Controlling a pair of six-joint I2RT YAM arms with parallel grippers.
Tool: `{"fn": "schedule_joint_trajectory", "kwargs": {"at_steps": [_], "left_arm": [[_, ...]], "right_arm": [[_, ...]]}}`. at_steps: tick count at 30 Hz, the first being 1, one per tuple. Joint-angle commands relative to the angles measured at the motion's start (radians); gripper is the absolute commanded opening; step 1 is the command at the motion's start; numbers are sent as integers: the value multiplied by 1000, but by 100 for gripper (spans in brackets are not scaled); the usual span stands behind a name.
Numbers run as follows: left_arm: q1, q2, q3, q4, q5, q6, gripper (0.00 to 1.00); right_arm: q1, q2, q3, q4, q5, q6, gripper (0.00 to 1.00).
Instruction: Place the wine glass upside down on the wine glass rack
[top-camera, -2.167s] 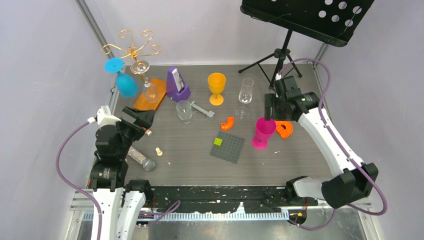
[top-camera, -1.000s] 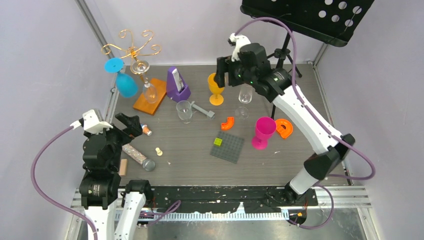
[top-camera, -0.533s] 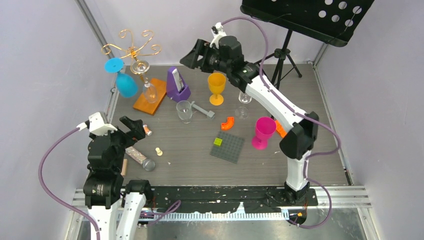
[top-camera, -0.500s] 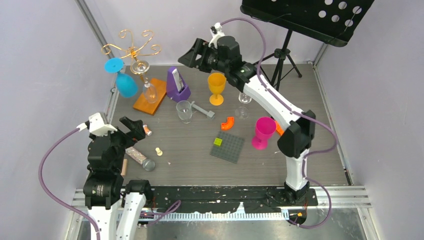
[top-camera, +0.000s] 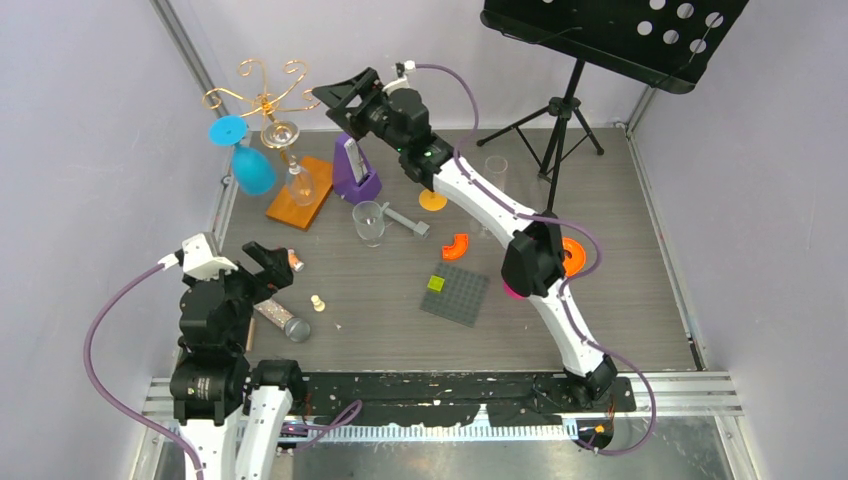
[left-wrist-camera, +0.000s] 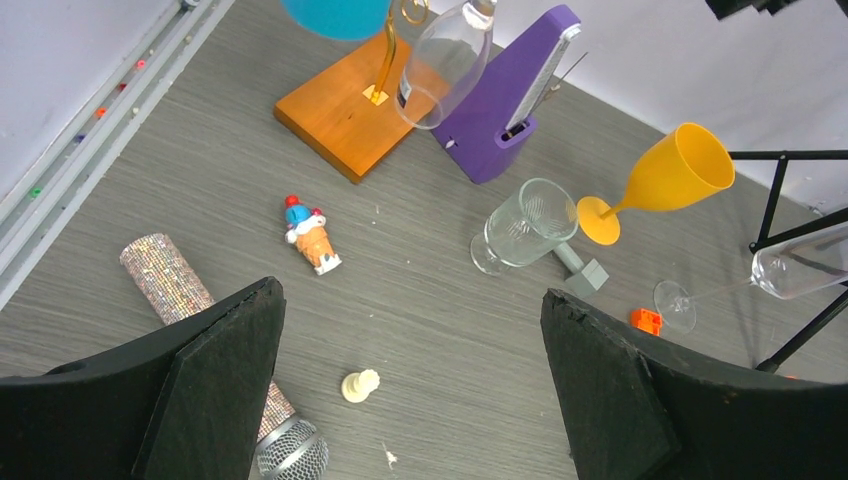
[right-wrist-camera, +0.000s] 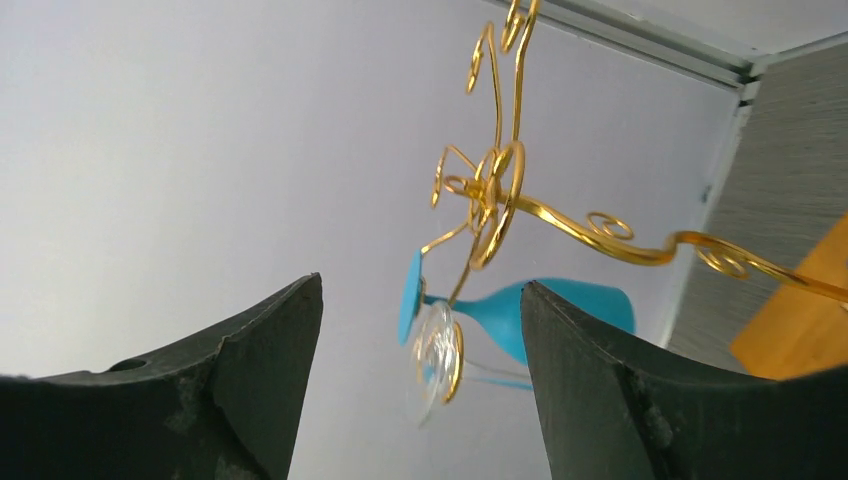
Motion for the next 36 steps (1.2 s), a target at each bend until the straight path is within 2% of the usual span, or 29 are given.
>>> {"fn": "schedule_joint_trajectory", "kwargs": {"at_steps": [1,7,17,30,36], "left_arm": [[-3,-13,-7,6,7,1,95],[-3,-12,-16,12,9,2,95],[-3,-1,-22,24,19,2,95],[-3,-8,-26,13,22,0,95],[-3,-10,-28,12,23,-1,95]], "right_arm": [[13,100,152,139,158,193,78],[24,144,185,125,240,211,76],[39,194,230,123,266,212,59],[61,227,264,144,296,215,45],[66,234,268,158,311,223,35]]}}
